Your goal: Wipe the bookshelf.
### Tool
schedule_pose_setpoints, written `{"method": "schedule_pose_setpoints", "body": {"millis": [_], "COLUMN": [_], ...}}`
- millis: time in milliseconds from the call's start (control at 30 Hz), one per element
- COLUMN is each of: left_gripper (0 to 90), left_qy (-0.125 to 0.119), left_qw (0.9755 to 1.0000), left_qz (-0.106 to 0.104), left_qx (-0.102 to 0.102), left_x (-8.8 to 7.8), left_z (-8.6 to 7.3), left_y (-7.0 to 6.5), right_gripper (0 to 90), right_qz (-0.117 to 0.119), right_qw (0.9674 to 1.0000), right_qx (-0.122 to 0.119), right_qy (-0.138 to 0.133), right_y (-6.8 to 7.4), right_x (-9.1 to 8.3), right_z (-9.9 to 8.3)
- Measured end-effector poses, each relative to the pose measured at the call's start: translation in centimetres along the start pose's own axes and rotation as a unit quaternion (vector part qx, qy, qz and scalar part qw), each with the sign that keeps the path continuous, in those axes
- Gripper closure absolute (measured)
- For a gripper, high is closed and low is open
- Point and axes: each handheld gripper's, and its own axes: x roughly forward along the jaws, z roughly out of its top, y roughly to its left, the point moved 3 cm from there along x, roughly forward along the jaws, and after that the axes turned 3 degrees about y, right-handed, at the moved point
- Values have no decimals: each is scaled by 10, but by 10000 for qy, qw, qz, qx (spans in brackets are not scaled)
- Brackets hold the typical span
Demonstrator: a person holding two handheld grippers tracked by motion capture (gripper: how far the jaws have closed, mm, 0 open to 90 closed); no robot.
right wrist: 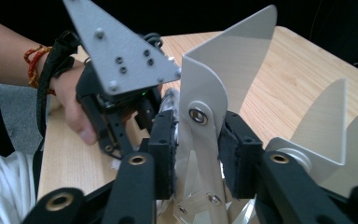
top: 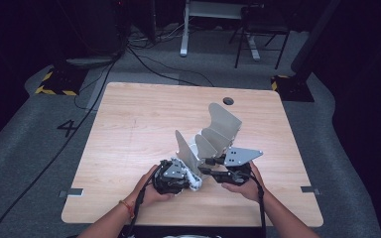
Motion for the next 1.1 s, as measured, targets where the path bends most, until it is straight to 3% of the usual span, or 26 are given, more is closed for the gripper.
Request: {"method": "schedule_pose_setpoints", "body": {"millis": [100,233,400,533,567,733,1000,1100], "left_gripper": [741,742,741,737,737,733,733,733], "left_qy": [35,-98,-277,-269,-262,-290,-394,-547], "left_qw": [9999,9997,9993,9989,9989,9991,9989,9982], "left_qz": [-118,-187,-171,-228,-228,-80,179,215], "left_qx": [116,112,202,313,326,289,193,115], "left_x": [-2,-4,1,8,10,16,17,15], "left_z": [1,6,17,22,23,27,27,26], "left_y": [-12,-21,-31,-38,-38,-36,-29,-26], "right_gripper": [655,630,624,598,588,558,538,530], "right_qz": [-26,-194,-722,-1101,-1193,-1219,-1369,-1329], "right_qw": [10000,9996,9968,9932,9922,9916,9898,9900], "right_qx": [-1,23,64,205,240,389,378,460], "right_qy": [-77,-215,-323,-318,-267,-160,110,145], "right_y": [-1,-8,-27,-45,-50,-65,-78,-83], "right_x": [-10,-34,-63,-76,-77,-71,-53,-49], "right_z": [3,6,5,-1,-4,-12,-18,-21]}}
